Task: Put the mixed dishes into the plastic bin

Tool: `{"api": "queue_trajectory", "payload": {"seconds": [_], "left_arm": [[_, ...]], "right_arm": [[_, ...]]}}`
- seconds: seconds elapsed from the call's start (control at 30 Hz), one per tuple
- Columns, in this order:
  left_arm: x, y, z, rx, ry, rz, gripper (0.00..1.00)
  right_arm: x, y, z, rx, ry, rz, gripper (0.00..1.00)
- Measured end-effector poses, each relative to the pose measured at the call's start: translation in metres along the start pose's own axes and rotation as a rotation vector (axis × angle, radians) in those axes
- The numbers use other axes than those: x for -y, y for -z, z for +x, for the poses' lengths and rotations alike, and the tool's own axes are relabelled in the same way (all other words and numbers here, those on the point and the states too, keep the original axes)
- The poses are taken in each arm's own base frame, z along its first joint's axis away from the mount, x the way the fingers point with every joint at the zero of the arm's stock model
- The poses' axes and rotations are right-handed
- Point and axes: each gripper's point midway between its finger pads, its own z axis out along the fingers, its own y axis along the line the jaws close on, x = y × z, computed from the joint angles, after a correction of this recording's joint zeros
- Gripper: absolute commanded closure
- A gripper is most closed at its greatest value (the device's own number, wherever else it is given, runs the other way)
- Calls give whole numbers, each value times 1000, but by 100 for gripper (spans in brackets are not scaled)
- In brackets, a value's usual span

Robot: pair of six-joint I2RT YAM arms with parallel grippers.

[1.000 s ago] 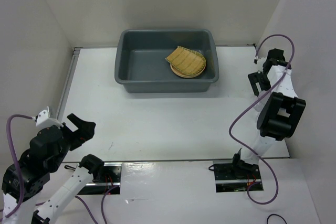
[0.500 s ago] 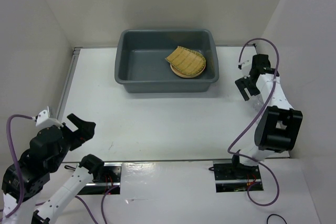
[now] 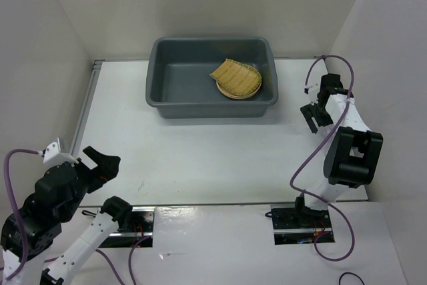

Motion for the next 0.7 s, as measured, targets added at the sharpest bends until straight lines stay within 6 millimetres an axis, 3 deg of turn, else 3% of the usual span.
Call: {"api": "queue_trajectory", "payload": {"seconds": [0.17, 0.27, 0.37, 0.4, 0.43, 0.6, 0.7], "left_arm": [[0, 0, 0, 1, 1, 1, 0], [0, 0, 0, 1, 1, 1, 0], [0, 0, 0, 1, 1, 1, 0], [0, 0, 0, 1, 0, 1, 0], [0, 0, 0, 1, 1, 1, 0], [-1, 1, 0, 4, 6, 3, 0], [-1, 2, 0, 9, 9, 7, 0]], "right_arm": [[1, -17, 13, -50, -38, -27, 23], [-6, -31, 18, -83, -51, -65, 40], [-12, -43, 22, -111, -61, -96, 72], [-14, -45, 22, -112, -69, -107, 93], [-15, -46, 21, -111, -75, -112, 100], [-3, -32, -12, -17, -124, -108, 100], [25, 6, -57, 121, -133, -37, 100]]}}
